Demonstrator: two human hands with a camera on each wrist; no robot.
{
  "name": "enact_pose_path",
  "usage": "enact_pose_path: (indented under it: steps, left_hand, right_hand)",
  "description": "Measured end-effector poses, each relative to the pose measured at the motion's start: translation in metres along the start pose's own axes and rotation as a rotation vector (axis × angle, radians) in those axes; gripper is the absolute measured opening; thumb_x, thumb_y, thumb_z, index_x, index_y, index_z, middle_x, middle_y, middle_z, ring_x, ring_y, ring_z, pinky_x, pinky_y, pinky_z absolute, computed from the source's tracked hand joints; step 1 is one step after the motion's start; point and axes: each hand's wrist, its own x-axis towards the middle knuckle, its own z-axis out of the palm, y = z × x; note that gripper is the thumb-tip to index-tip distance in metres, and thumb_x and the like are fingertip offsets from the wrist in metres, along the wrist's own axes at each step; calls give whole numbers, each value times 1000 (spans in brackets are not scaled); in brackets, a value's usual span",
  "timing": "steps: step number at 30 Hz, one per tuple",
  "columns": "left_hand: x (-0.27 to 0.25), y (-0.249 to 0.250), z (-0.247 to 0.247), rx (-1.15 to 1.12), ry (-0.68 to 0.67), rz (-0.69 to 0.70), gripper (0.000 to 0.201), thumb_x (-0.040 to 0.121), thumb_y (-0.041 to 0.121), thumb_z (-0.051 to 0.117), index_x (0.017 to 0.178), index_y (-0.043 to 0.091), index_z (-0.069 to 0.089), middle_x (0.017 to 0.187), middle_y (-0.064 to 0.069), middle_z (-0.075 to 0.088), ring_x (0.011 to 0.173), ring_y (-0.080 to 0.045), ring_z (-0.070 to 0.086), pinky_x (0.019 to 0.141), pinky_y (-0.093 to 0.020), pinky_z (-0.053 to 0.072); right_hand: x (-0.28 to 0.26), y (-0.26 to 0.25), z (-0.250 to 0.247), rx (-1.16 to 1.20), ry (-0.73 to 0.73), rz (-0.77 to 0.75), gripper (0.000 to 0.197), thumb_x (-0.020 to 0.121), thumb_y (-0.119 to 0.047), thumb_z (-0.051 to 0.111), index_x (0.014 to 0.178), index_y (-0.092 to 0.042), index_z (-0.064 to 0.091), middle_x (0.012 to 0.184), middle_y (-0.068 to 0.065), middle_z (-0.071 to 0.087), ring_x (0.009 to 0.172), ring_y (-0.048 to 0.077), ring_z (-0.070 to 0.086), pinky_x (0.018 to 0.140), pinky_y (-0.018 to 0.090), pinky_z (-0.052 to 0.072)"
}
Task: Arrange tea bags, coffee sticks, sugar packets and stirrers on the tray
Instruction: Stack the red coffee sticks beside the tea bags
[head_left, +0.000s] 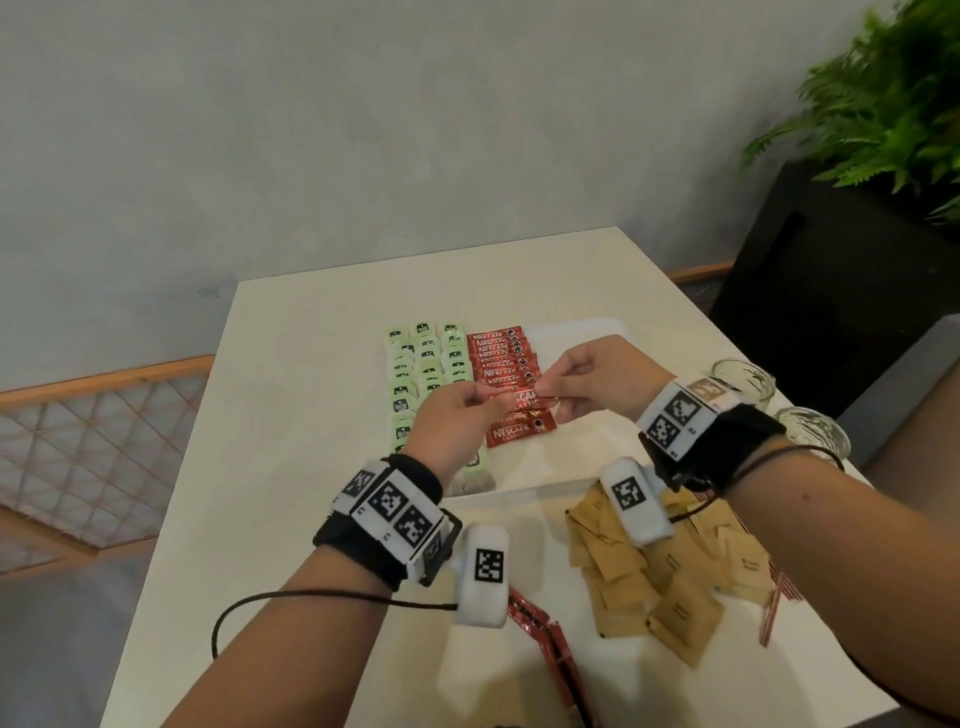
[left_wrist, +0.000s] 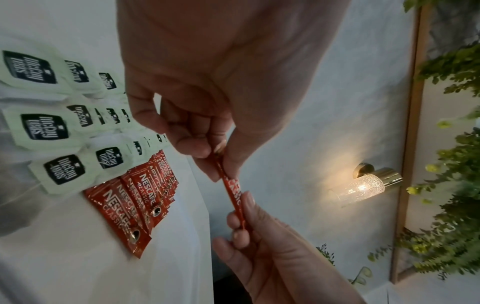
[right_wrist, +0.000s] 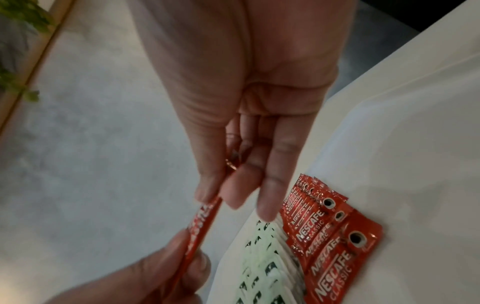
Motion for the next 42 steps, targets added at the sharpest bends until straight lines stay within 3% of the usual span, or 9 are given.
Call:
enact_pose_path:
  steps: [5, 12, 16, 23, 31, 34, 37, 40, 42]
  left_hand:
    - [5, -5, -9, -56, 36, -3, 13, 93, 27, 65, 95, 17, 73, 93, 6, 72, 73, -1, 58, 64, -16, 42]
    - [19, -26, -25, -125, 215, -51, 11, 91, 25, 66, 100, 19, 67, 102, 6, 65, 97, -14, 59, 84, -28, 46]
    - [26, -31, -24, -122, 224, -58, 11, 91, 24, 66, 101, 21, 66, 105, 7, 64, 101, -16, 60, 81, -27, 43]
    - [36, -33, -22, -120, 207, -52, 12, 92, 24, 64, 104, 20, 67, 111, 7, 64, 108, -17, 60, 85, -28, 43]
    - [38, -37, -24, -95, 197, -57, 13, 92, 22, 63, 104, 21, 67, 111, 7, 64, 107, -15, 60, 74, -20, 41]
    - [32, -29, -25, -67, 151, -16, 10, 92, 21, 64, 102, 22, 67, 107, 9, 64, 101, -14, 61, 80, -23, 43]
    - [19, -19, -26, 56, 41, 102, 10, 90, 22, 67, 100, 25, 66, 102, 13, 65, 83, -2, 61, 69, -15, 43]
    - [0, -16, -23, 251, -180, 180, 9, 87, 21, 72, 94, 24, 67, 93, 12, 67, 67, 7, 57, 62, -8, 41]
    - [-17, -19, -16, 466, -384, 191, 8, 85, 21, 74, 90, 23, 68, 88, 8, 67, 72, 0, 58, 68, -16, 45]
  right_hand:
    - [7, 20, -3, 93, 23, 41, 17, 90, 2, 60, 105, 4, 68, 93, 23, 72, 74, 20, 73, 70, 27, 61]
    - [14, 71, -2, -328, 137, 223, 13, 91, -11, 65, 85, -18, 75, 84, 6, 73, 70, 19, 69, 68, 31, 60]
    - [22, 74, 11, -361, 170, 289, 7, 85, -10, 71, 85, -16, 68, 85, 10, 71, 61, 20, 65, 62, 31, 59]
    - [43, 75, 23, -321, 258, 360, 32, 77, -12, 79, 86, -16, 48, 82, 11, 67, 59, 22, 62, 64, 38, 58]
    - [50, 76, 29, -426, 242, 359, 33, 79, -26, 78, 81, -21, 45, 90, 8, 63, 57, 19, 57, 50, 26, 44]
    - [43, 69, 28, -426, 243, 323, 35, 78, -35, 78, 85, -21, 46, 90, 4, 62, 61, 18, 57, 51, 26, 44]
    - [24, 56, 24, -389, 268, 231, 37, 77, -37, 79, 95, -15, 54, 91, 0, 60, 71, 20, 62, 66, 36, 56]
    - [-9, 50, 23, -373, 248, 155, 31, 76, -35, 80, 91, -17, 59, 87, -2, 63, 72, 17, 62, 64, 33, 55]
    - [-34, 54, 28, -431, 176, 133, 27, 75, -35, 81, 86, -19, 61, 83, -4, 65, 70, 13, 60, 63, 29, 50]
